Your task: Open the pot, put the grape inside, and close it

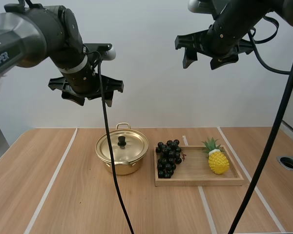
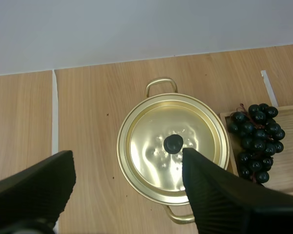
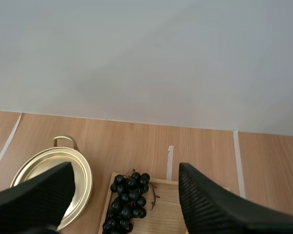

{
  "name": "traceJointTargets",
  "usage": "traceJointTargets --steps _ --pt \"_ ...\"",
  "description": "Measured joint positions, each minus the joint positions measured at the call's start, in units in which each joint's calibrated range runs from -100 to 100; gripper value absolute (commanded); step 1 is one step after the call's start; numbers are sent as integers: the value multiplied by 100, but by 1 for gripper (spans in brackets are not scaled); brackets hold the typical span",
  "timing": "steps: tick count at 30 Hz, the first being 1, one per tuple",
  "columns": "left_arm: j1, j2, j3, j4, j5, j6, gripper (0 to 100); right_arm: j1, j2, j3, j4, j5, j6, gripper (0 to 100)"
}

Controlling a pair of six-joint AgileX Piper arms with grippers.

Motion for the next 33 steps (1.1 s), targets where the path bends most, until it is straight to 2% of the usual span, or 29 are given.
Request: traceJointTargets --steps 8,20,33 --pt "0 381 30 -180 -169 207 100 0 0 673 0 0 0 100" --pt "-16 1302 43 -730 219 529 100 0 0 673 0 0 0 100" --pt "-16 1646 377 -1003 251 1477 100 0 0 673 -10 0 0 100"
